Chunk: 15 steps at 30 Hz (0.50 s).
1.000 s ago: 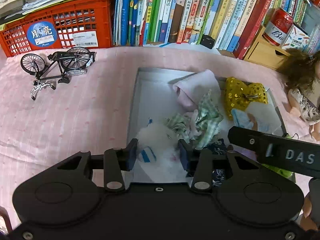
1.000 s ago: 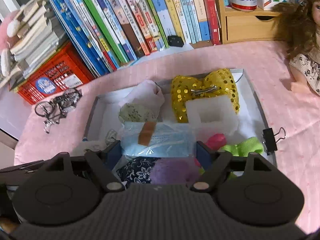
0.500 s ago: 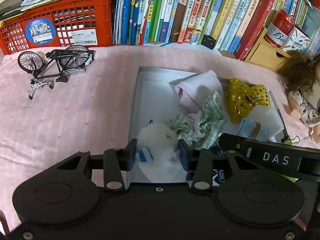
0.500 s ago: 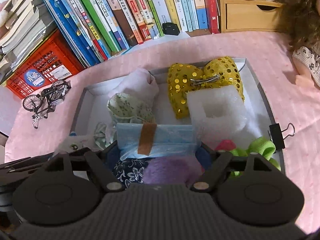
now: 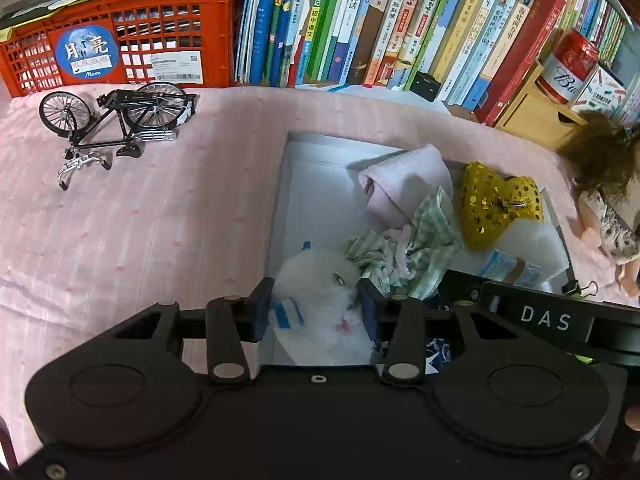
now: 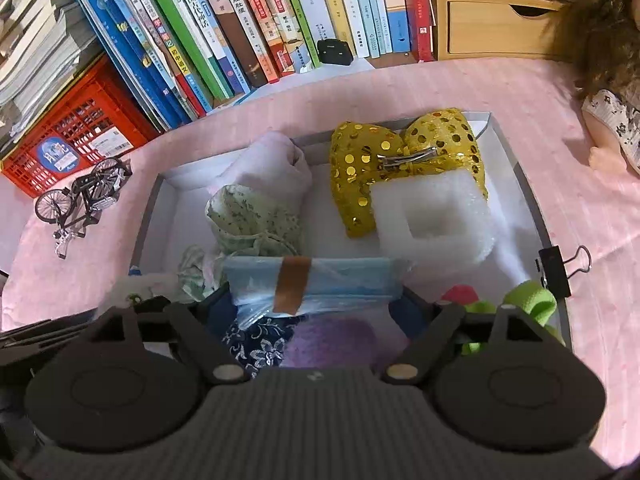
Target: Organize soft objects
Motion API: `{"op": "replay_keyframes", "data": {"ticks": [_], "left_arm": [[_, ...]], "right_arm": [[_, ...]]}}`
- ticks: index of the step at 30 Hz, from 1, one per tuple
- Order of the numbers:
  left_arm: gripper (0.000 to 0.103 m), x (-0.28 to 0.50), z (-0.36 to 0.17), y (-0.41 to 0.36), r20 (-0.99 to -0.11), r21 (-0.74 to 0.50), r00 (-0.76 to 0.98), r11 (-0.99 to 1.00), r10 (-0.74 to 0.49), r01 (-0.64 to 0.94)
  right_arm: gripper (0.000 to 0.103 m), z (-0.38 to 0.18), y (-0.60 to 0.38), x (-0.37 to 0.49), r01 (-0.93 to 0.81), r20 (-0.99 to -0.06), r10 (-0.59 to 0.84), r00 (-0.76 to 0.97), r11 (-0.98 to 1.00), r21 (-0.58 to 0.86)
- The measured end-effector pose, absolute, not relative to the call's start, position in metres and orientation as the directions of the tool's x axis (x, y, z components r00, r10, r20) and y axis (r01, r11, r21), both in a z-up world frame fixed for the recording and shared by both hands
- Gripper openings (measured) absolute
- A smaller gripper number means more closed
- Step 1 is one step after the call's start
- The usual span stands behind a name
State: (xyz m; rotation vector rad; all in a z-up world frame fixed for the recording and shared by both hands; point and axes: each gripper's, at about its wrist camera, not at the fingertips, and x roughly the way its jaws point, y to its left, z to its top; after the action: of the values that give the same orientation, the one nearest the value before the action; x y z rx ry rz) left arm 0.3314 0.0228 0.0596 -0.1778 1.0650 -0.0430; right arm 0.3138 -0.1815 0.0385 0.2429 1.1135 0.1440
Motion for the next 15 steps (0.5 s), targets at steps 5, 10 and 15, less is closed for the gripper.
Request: {"op": "replay_keyframes", "data": {"ticks": [5,10,15], "left_arm": [[0.066,0.323,0.078,0.023,-0.849,-0.128,0.522,0.99,-0.077,-0.062],[0.079,0.306,0.105,0.025,-0.809,-0.144,0.58,0.989,-0.094,-0.041],[0.083,0.284,0.132,0.023,-0.764,-0.119,0.64,0.993,-0.079,-0.02]], "right_arm": [[0.092,0.047,-0.193,0.308,0.021,-0.855,0.265,0.445,0.952,0.305],[0.095,0.063,-0.201,0.298,-0.004,-0.833,0.297,0.467,0.943,0.334],[0.098,0.086,-0.206,0.283,-0.043,-0.801,0.328,0.501,0.934,0.355]]}}
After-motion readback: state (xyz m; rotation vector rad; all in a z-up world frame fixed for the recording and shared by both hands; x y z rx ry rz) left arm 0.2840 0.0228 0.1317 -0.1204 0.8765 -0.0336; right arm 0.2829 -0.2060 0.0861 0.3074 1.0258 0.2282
